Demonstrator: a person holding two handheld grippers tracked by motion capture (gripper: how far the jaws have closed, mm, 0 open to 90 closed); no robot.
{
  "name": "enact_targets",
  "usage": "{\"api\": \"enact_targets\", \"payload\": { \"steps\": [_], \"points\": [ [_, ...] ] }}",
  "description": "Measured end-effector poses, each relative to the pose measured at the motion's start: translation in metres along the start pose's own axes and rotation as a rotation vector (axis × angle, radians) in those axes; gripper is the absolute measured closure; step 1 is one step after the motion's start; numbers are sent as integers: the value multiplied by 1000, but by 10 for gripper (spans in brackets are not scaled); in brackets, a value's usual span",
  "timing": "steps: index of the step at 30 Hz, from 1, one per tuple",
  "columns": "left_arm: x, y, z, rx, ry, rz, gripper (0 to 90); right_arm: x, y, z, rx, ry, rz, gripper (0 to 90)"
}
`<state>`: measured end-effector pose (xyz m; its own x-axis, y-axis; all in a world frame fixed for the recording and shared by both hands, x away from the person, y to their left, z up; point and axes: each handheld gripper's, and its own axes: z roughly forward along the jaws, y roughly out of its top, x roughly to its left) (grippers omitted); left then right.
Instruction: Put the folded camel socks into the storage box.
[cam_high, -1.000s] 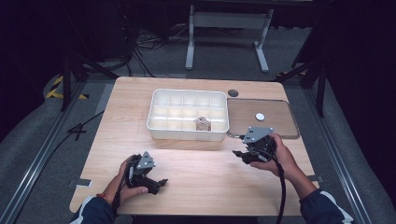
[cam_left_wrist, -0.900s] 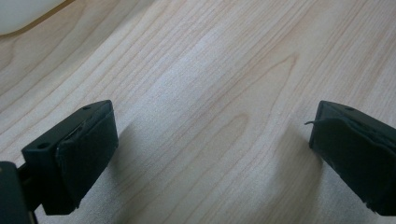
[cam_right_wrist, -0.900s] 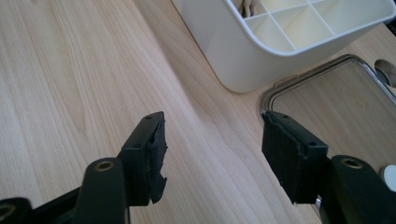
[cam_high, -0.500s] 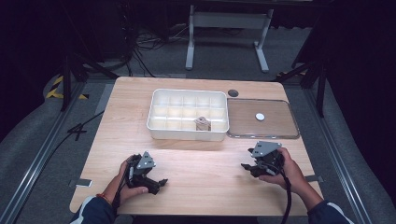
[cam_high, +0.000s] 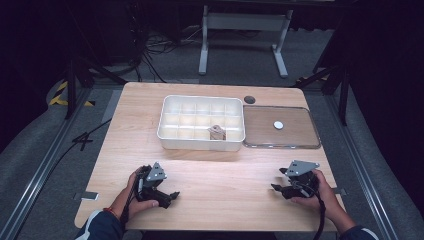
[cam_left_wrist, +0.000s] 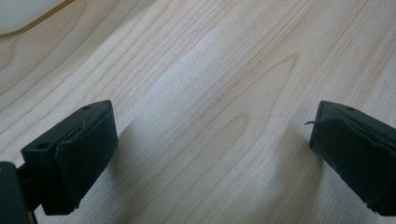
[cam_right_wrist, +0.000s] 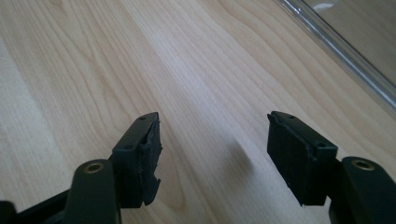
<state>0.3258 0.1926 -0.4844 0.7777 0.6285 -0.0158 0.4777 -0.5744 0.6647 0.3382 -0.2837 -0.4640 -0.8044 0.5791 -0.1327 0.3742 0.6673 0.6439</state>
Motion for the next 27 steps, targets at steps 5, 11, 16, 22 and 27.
{"api": "enact_targets", "payload": {
  "steps": [5, 11, 16, 22, 27],
  "points": [
    [0, 0, 0, 1, 0, -1, 11, -5, -18, -3, -29, 10, 64, 349],
    [0, 0, 0, 3, 0, -4, 7, -11, -37, -4, -109, 52, 138, 291],
    [0, 1, 0, 6, 0, -3, 3, -11, -43, -5, -135, 45, 152, 268],
    [0, 1, 1, 7, -1, -5, 3, -11, -43, -6, -134, 45, 154, 268],
    [0, 1, 0, 7, 4, 2, 3, -12, -44, -6, -133, 33, 164, 267]
  ]
}}
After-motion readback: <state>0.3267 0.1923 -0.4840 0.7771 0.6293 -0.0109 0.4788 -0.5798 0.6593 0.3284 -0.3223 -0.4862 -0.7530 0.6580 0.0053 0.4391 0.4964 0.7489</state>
